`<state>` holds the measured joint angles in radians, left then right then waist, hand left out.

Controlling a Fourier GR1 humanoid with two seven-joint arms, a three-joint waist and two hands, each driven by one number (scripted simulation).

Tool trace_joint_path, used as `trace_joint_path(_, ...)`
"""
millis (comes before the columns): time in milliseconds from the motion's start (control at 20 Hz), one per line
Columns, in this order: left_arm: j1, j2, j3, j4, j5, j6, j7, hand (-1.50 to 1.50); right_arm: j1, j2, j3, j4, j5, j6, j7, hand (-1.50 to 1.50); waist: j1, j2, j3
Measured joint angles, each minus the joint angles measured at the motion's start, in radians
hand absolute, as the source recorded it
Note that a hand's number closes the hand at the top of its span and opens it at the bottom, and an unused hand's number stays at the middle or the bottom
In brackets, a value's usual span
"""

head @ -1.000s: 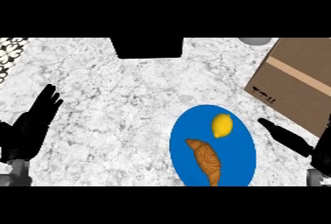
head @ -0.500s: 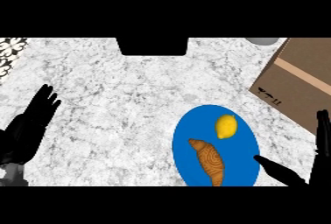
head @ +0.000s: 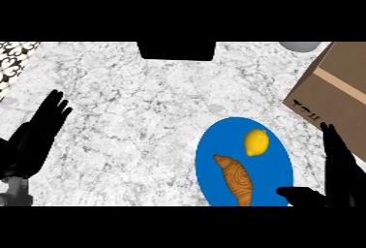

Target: Pick the lemon from the plate and place it in the cardboard box

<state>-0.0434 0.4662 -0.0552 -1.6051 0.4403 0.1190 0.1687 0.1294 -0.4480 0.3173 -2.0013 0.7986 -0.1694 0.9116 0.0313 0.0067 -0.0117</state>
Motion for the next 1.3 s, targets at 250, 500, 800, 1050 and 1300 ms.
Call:
trace_joint_path(250, -0.006, -0.003, 0.006, 0.011, 0.004, -0.012, 0.002, 0.00, -0.179, 0.094, 0.028, 0.004, -0.020, 0.191, 0.200, -1.50, 0.005, -0.001, 0.005)
trace_joint_path(500, 0.008, -0.016, 0.001, -0.007, -0.010, 0.001, 0.007, 0.00, -0.304, 0.187, 0.027, 0.050, -0.027, 0.275, 0.276, -1.50, -0.004, -0.005, 0.008)
trace_joint_path(800, 0.019, -0.022, 0.017, -0.011, -0.013, 0.000, 0.010, 0.00, -0.339, 0.249, 0.006, 0.095, -0.039, 0.336, 0.284, -1.50, -0.019, -0.007, 0.009)
trace_joint_path(1050, 0.021, -0.026, 0.033, -0.001, -0.012, -0.014, 0.005, 0.00, -0.386, 0.314, -0.004, 0.153, -0.008, 0.363, 0.289, -1.50, -0.023, -0.007, 0.010)
trace_joint_path(1300, 0.031, -0.025, 0.053, -0.005, -0.015, -0.035, 0.006, 0.00, -0.408, 0.354, -0.014, 0.169, 0.036, 0.379, 0.275, -1.50, -0.026, -0.008, 0.011)
